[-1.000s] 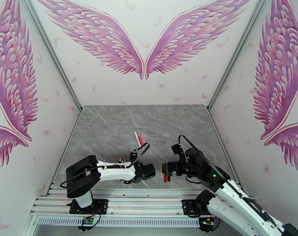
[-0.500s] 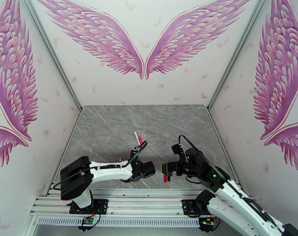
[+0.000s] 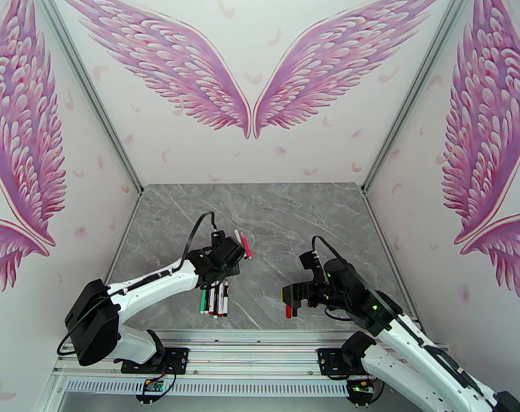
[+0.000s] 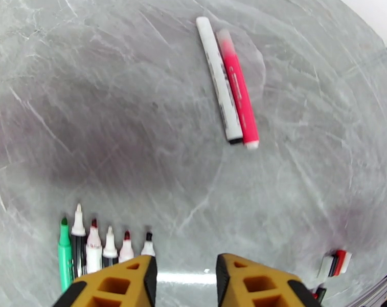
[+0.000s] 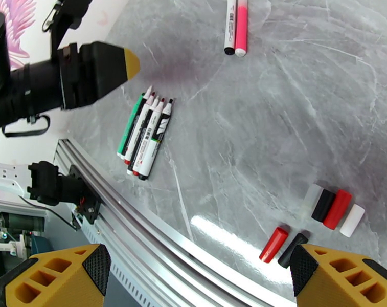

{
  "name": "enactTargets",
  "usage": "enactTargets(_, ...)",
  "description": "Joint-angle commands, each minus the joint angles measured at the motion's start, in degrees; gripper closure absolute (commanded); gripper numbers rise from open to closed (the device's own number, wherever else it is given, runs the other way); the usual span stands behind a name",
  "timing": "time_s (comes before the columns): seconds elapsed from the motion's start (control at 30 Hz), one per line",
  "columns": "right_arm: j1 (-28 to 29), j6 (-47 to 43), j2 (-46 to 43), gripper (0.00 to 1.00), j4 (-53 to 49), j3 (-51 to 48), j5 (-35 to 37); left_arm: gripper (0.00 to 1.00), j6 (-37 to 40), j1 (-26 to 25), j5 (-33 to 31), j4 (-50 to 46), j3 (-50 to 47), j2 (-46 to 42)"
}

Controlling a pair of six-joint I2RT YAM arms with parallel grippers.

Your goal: Open the pen caps

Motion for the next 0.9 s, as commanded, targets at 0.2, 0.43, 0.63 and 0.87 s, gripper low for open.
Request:
enactTargets(0.2, 0.5, -0.67, -0.68, 0.01, 0.31, 1.97, -0.91, 0.63, 6.79, 7.29, 8.37, 5.73, 8.75, 11.43)
enactTargets(0.43, 0.47, -0.77, -1.04, 0.01, -0.31, 2.92, 0.29, 0.64, 7.15, 10.72, 12.14, 9.76, 14.72, 21.76)
enactTargets(0.63, 0.5, -1.36, -0.88, 0.01, -1.45, 3.47, 1.28, 0.63, 8.37, 11.22, 13.91, 11.47, 19.78, 27.65)
enactTargets(0.87, 0.48, -1.36, -0.7, 0.01, -1.66, 2.92, 1.81, 0.64, 8.47, 12.03, 13.3, 10.44, 21.36, 30.42)
